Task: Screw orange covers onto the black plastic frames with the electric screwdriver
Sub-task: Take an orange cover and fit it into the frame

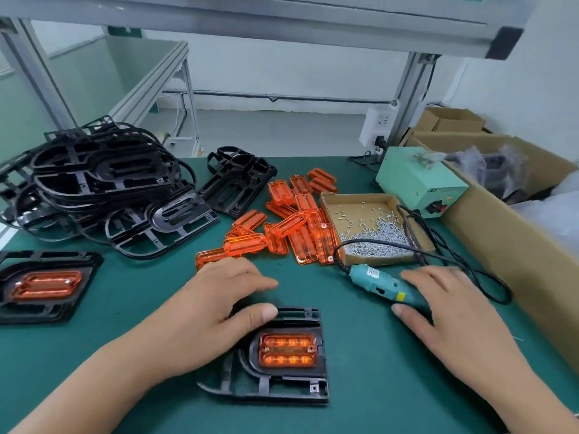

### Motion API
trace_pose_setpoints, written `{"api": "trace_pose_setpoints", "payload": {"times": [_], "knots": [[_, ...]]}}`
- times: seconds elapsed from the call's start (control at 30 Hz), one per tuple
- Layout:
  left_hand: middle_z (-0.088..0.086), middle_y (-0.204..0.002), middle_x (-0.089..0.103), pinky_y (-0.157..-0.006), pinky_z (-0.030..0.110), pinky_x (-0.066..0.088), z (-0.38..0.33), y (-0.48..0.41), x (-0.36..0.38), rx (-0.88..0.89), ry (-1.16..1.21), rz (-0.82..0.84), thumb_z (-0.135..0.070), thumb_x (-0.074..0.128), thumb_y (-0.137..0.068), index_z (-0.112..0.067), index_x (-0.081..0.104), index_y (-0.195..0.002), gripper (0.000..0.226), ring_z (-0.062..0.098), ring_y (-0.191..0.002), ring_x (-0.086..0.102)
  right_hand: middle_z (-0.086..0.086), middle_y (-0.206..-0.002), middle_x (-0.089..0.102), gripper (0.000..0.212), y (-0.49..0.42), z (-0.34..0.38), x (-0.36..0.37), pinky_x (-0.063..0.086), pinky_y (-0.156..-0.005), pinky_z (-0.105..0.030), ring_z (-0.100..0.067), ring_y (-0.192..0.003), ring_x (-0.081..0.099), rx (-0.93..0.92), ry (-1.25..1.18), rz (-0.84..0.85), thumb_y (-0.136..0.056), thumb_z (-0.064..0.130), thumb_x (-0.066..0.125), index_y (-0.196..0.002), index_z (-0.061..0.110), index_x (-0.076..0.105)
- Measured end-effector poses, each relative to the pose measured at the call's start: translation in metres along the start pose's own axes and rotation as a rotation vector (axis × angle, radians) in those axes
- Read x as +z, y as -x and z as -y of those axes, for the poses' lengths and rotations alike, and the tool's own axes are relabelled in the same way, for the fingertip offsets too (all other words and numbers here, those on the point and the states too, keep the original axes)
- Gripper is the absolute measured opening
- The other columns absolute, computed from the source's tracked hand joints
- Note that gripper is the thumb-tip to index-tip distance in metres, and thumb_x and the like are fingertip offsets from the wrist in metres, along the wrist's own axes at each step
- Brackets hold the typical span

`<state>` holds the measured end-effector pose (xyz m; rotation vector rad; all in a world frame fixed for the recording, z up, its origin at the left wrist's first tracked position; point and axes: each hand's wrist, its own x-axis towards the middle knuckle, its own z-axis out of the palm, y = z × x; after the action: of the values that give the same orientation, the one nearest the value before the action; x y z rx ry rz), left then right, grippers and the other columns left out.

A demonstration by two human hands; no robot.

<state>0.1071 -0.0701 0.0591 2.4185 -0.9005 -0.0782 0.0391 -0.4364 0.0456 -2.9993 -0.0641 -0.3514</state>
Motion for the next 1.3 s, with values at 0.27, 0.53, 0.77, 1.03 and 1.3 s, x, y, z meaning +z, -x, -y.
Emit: {"api": "trace_pose_setpoints", "payload": {"times": [0.27,0.53,0.77,1.03,1.3], "knots": [[-0.019,-0.109,0.067,-0.095,0.036,0.052,-0.029,-0.102,0.008,-0.003,-0.042,-0.146,-0.029,0.057,-0.106,-0.031,0.073,-0.117,0.020,0.003,-0.103,0.060,0.012,-0.103,0.059,0.065,-0.007,-0.015,-0.010,0.051,-0.077,-0.040,-0.019,-0.103,0.060,0.080,0.081,0.176,-0.091,0.076,0.029,-0.132,0.037,0.060],[-0.005,-0.105,0.076,-0.088,0.039,0.046,-0.073,-0.216,0.038,0.193,-0.390,0.021,-0.038,0.066,-0.100,-0.031,0.078,-0.115,0.021,0.023,-0.105,0.058,-0.005,-0.072,0.071,0.059,-0.010,-0.030,-0.052,0.047,-0.057,-0.021,-0.017,-0.060,0.065,0.247,-0.804,-0.163,-0.099,0.080,0.038,-0.101,0.028,0.066],[-0.015,-0.090,0.063,-0.085,0.037,0.048,-0.076,-0.228,0.054,0.144,-0.335,0.196,-0.034,0.074,-0.093,-0.032,0.076,-0.101,0.009,0.018,-0.104,0.064,-0.012,-0.087,0.065,0.058,-0.026,-0.027,-0.052,0.050,-0.049,-0.030,-0.020,-0.058,0.056,0.387,-1.486,-0.188,-0.093,0.074,0.061,-0.106,0.019,0.077],[-0.007,-0.107,0.078,-0.085,0.037,0.057,-0.063,-0.216,0.054,0.105,-0.239,0.072,-0.019,0.068,-0.097,-0.027,0.080,-0.111,0.020,0.019,-0.105,0.069,-0.003,-0.080,0.059,0.058,-0.050,-0.019,-0.031,0.045,-0.048,-0.023,-0.013,-0.055,0.049,0.388,-1.751,-0.186,-0.101,0.063,0.047,-0.117,0.010,0.063],[-0.010,-0.092,0.075,-0.074,0.031,0.048,-0.055,-0.214,0.058,0.044,-0.030,-0.020,-0.028,0.073,-0.096,-0.025,0.079,-0.102,0.009,0.010,-0.088,0.063,-0.004,-0.079,0.056,0.049,-0.070,-0.001,-0.015,0.044,-0.047,-0.022,-0.012,-0.054,0.046,0.436,-1.874,-0.209,-0.112,0.052,0.038,-0.111,0.008,0.061]]}}
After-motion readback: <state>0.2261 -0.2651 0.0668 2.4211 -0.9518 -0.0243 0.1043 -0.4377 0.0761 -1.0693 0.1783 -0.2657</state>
